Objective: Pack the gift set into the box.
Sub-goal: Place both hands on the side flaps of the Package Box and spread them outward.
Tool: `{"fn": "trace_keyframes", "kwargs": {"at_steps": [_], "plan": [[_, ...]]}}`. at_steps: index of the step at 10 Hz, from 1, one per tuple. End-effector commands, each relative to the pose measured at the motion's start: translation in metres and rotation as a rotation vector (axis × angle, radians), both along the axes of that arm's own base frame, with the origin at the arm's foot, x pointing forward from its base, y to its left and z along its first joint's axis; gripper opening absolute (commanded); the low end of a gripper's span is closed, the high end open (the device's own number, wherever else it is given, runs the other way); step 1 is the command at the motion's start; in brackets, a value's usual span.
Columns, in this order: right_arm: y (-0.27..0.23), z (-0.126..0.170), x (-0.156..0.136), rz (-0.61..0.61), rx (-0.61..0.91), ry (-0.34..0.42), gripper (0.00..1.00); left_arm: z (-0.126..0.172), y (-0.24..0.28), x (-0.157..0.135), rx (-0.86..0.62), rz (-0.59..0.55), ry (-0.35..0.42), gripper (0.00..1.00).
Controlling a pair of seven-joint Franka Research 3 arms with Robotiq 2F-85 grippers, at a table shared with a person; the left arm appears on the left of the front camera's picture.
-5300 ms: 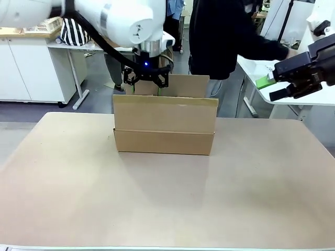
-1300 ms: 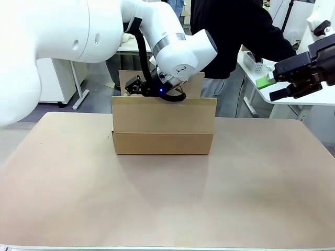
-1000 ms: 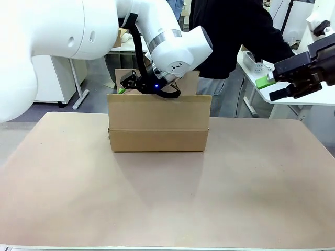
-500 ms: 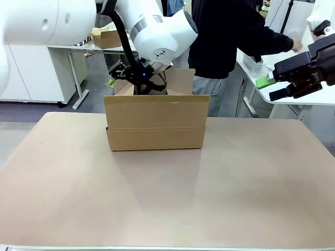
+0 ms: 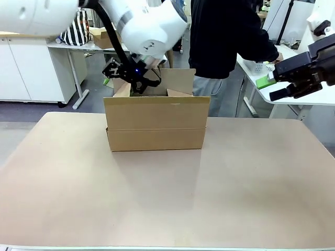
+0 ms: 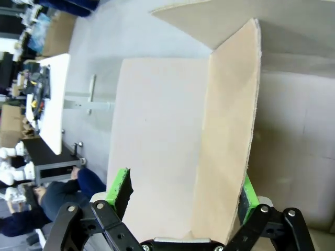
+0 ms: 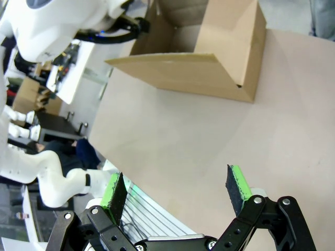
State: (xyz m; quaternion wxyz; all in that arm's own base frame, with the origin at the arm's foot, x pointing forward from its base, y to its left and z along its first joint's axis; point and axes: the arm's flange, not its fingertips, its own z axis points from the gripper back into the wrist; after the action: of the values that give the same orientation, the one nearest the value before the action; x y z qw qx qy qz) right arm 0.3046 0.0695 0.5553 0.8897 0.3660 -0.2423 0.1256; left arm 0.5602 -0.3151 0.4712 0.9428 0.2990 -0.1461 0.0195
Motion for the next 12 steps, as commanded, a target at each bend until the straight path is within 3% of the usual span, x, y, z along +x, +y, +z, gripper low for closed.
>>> {"fn": "trace_keyframes", "kwargs": {"at_steps": [1,6,9,12], "plan": [[0.0,0.0,0.003,0.02,0.013,-0.02,1.0,0.012,0.032,-0.018,-0.081,-0.015,0.004,1.0],[0.0,0.0,0.003,0.02,0.013,-0.02,1.0,0.018,0.086,-0.023,-0.201,-0.02,0.037,1.0],[0.0,0.0,0.003,0.02,0.013,-0.02,1.0,0.019,0.138,-0.028,-0.39,-0.04,0.067,1.0],[0.0,0.0,0.003,0.02,0.013,-0.02,1.0,0.003,0.182,-0.024,-0.613,-0.121,0.146,1.0]]}}
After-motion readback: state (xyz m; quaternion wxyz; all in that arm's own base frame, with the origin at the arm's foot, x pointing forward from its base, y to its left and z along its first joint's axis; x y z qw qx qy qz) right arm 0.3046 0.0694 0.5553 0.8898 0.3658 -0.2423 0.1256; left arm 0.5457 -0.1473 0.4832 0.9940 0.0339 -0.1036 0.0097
